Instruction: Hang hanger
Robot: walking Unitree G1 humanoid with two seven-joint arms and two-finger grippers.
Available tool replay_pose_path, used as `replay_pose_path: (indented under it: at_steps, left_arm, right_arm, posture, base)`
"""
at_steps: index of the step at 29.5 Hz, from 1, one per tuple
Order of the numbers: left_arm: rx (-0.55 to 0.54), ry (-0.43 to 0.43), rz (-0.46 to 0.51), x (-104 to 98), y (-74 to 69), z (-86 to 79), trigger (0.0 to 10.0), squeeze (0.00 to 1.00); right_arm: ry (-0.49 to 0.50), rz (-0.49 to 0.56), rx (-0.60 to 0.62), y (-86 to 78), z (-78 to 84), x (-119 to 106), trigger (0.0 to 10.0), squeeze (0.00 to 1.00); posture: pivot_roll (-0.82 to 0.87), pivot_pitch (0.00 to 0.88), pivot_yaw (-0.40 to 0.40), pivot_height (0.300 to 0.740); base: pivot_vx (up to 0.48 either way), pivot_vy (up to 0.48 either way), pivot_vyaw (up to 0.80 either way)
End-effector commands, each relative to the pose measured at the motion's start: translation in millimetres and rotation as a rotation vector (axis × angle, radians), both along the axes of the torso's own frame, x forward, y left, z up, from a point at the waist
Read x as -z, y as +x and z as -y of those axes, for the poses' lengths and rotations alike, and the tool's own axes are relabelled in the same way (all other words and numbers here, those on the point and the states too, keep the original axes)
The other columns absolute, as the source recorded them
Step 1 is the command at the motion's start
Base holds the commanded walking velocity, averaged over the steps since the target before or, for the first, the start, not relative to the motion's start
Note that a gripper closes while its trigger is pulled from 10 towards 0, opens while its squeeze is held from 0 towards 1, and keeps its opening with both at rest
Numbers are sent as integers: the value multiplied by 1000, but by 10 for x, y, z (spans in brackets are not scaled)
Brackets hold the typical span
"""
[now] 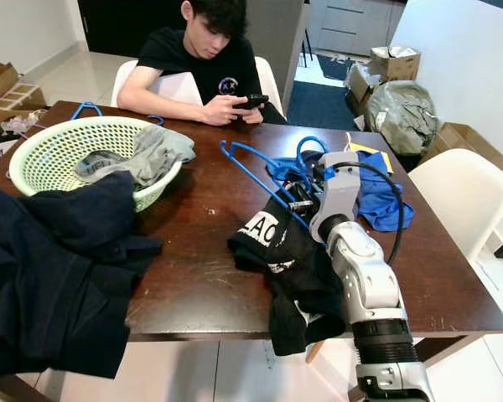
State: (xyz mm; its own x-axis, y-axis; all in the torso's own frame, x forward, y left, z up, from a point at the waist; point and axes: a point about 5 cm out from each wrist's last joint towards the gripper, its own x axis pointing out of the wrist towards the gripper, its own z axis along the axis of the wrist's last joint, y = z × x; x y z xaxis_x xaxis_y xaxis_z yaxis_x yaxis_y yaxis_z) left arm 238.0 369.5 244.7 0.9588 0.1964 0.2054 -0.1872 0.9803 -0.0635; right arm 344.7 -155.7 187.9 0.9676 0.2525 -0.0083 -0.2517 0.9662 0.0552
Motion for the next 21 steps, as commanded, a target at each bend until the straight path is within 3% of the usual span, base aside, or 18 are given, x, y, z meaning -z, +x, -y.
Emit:
replay_pose_path:
  at_steps: [1, 2, 3, 5, 8, 9, 12, 14, 15, 17, 18, 19, 21]
  left_arm:
    - [42, 15, -24, 30, 45, 121, 10000, 0]
    - [42, 15, -24, 30, 45, 121, 10000, 0]
    - [134, 38, -26, 93, 164, 374, 10000, 0]
    - [200, 48, 4, 70, 266, 576, 10000, 0]
    - [224, 50, 18, 45, 296, 649, 10000, 0]
    - [269, 37, 50, -13, 336, 759, 10000, 0]
    - [318, 31, 79, -77, 363, 864, 10000, 0]
    - [639, -14, 250, -516, 383, 1436, 10000, 0]
    - [639, -14, 250, -516, 383, 1436, 10000, 0]
    - [886, -12, 355, -829, 270, 1841, 10000, 0]
    - [964, -2, 388, -931, 214, 1960, 10000, 0]
    - [964, -2, 388, -931, 214, 1960, 10000, 0]
    - [1091, 11, 460, -1115, 119, 2160, 10000, 0]
  right_arm:
    - [-4, -8, 20, -13, 63, 41, 10000, 0]
    - [-4, -8, 20, -13, 63, 41, 10000, 0]
    - [-5, -7, 25, -18, 83, 41, 10000, 0]
    - [-5, -5, 28, -13, 94, 36, 10000, 0]
    - [-5, -5, 29, -11, 97, 33, 10000, 0]
    - [-5, -4, 29, -9, 99, 31, 10000, 0]
    - [-4, -3, 30, -9, 99, 30, 10000, 0]
    - [-4, -2, 31, -9, 92, 29, 10000, 0]
    - [-4, -2, 31, -9, 92, 29, 10000, 0]
    - [-3, -1, 31, -10, 85, 29, 10000, 0]
    - [-2, -1, 32, -10, 83, 29, 10000, 0]
    - [-2, -1, 32, -10, 83, 29, 10000, 0]
    - [-1, 0, 35, -13, 82, 30, 10000, 0]
  posture:
    - [131, 64, -91, 740]
    - [131, 64, -91, 740]
    - [129, 65, -88, 740]
    - [129, 65, -88, 740]
    - [129, 66, -87, 740]
    - [129, 66, -87, 740]
    - [129, 66, -88, 740]
    - [129, 68, -90, 740]
    - [129, 68, -90, 740]
    - [129, 70, -88, 740]
    - [129, 70, -88, 740]
    - [129, 70, -88, 740]
    - [130, 69, -86, 740]
  base:
    - [0, 0, 0]
    - [0, 0, 0]
    - [0, 0, 0]
    - [0, 0, 0]
    - [0, 0, 0]
    - [0, 0, 0]
    - [0, 0, 0]
    - [0, 0, 0]
    - [0, 0, 0]
    - [0, 0, 0]
    - [0, 0, 0]
    - [0, 0, 0]
    - [0, 0, 0]
